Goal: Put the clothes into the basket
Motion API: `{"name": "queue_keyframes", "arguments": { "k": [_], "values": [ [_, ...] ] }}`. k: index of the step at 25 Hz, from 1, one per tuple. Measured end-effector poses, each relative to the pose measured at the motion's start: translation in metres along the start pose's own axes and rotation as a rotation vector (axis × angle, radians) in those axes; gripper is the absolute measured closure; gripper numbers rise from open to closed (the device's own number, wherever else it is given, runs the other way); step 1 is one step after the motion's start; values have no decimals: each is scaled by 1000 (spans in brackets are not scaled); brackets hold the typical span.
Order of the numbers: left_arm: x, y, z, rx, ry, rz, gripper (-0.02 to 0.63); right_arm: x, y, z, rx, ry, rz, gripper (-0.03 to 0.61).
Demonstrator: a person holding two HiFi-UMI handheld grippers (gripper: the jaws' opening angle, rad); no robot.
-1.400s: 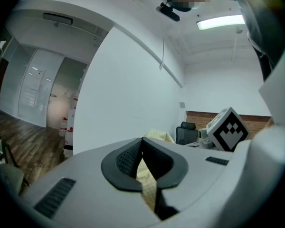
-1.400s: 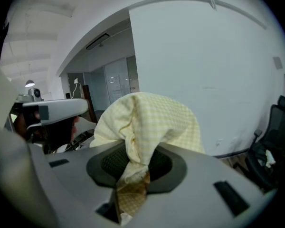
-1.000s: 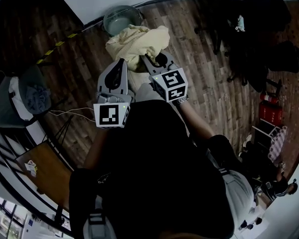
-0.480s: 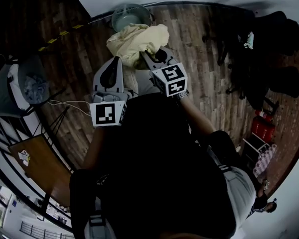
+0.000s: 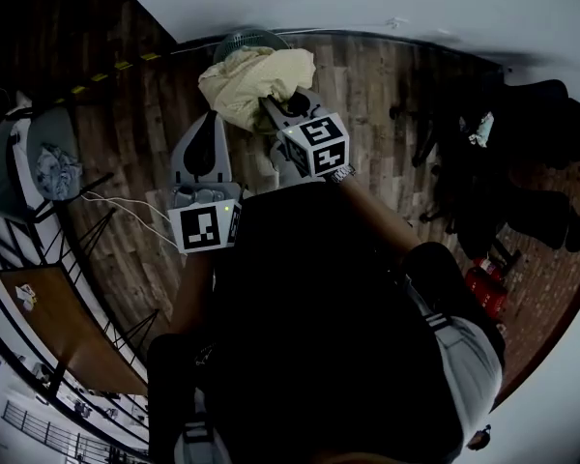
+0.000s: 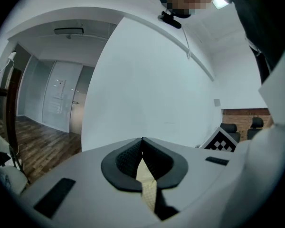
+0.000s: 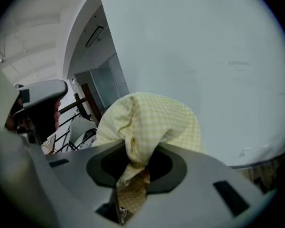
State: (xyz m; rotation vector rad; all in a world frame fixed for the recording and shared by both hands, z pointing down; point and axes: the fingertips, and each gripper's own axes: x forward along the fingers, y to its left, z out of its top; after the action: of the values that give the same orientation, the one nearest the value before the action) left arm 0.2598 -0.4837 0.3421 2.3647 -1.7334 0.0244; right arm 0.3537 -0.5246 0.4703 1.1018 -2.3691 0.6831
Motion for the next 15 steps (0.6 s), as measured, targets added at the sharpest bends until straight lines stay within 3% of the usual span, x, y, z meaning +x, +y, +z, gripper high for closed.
{"name": "queue_keyframes", "arguments": {
  "k": [3, 7, 15],
  "values": [
    [20, -10, -2, 11, -1, 33, 600, 20, -14, -6, 31, 48, 36, 476],
    [34, -15, -12, -41, 10, 61, 600, 50, -22, -24, 71, 112, 68, 476],
    [58, 14, -80, -111, 102, 115, 600, 127, -48, -80, 143, 208, 47, 476]
  ]
}}
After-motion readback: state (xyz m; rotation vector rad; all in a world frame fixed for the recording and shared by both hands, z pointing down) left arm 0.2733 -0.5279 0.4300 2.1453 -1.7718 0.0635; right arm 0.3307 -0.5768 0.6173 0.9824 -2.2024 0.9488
